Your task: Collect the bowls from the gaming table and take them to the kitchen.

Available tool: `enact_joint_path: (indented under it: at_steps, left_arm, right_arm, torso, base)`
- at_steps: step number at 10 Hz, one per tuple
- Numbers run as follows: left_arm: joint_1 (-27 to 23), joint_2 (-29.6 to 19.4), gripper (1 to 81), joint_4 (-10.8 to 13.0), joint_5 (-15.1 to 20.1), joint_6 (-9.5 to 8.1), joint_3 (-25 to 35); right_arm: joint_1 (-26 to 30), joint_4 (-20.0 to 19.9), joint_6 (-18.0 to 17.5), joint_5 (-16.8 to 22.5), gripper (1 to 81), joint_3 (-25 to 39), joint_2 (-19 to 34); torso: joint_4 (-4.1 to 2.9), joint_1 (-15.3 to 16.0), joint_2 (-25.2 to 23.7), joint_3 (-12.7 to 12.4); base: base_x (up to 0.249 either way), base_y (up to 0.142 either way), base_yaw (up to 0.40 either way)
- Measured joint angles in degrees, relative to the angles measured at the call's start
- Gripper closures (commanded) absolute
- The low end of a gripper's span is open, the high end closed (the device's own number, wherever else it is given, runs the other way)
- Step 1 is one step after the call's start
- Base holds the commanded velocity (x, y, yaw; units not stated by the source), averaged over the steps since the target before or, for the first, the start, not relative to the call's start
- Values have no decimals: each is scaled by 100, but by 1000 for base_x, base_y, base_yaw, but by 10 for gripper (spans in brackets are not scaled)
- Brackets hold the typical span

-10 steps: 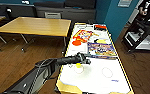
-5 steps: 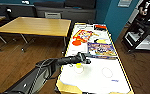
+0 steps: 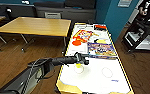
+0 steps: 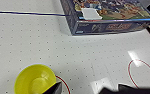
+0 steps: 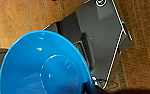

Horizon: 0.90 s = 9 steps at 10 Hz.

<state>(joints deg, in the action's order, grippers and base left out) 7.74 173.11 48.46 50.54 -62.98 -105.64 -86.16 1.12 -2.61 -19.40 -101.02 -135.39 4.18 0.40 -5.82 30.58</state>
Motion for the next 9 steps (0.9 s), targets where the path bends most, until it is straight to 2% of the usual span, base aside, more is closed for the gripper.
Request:
enact_joint_path:
  at_steps: [9]
  left_arm:
    - [41,-6,10,66,9,17,-257]
  right_arm:
    - [113,2,0,110,811,0,-9]
  torso:
    - [0,0,0,0]
  base:
    - [0,0,0]
